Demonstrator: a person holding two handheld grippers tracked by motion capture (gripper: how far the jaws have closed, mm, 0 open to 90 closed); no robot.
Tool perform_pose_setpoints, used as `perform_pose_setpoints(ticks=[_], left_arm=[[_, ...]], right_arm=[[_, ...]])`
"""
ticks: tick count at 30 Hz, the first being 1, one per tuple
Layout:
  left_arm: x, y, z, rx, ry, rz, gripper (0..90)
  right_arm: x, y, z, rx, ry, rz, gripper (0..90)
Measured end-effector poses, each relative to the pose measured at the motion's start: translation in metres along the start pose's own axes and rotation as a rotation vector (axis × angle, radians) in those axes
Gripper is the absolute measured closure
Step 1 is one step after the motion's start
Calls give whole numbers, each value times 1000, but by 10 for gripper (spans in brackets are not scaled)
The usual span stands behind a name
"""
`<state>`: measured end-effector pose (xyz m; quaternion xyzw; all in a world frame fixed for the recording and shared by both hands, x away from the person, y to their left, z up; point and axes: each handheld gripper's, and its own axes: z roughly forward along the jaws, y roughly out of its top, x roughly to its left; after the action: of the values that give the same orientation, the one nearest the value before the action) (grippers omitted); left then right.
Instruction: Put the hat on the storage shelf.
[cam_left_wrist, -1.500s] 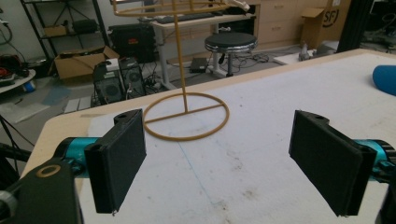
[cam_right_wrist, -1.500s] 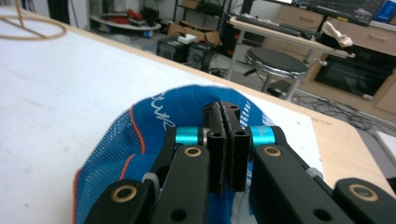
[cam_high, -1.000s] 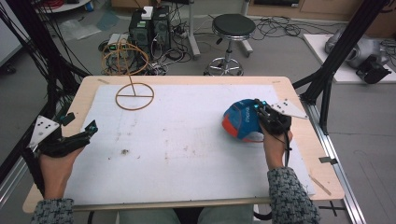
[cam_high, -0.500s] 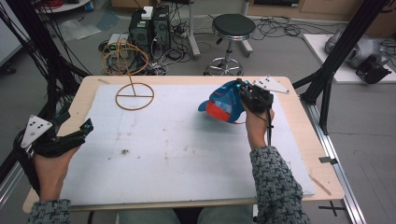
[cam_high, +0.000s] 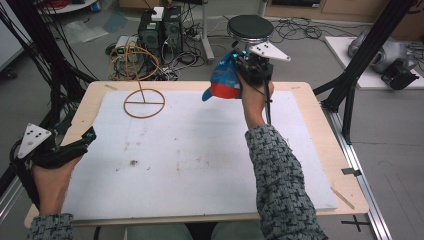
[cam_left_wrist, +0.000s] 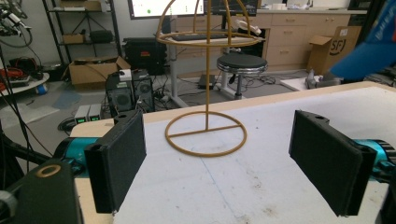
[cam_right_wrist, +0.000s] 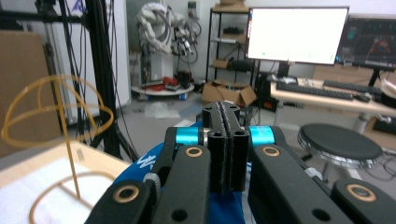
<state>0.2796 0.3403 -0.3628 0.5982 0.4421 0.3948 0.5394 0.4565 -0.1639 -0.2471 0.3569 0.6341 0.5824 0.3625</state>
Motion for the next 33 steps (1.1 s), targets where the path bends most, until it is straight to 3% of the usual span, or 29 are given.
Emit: perform_pose_setpoints(ticks=[14, 33], left_arm=[[-2, -1, 1, -2, -20, -14, 189], [7, -6, 3, -9, -34, -28, 189]], right_arm=[[28, 36, 56, -39, -5, -12, 900], [63, 75, 141, -13, -28, -56, 900]])
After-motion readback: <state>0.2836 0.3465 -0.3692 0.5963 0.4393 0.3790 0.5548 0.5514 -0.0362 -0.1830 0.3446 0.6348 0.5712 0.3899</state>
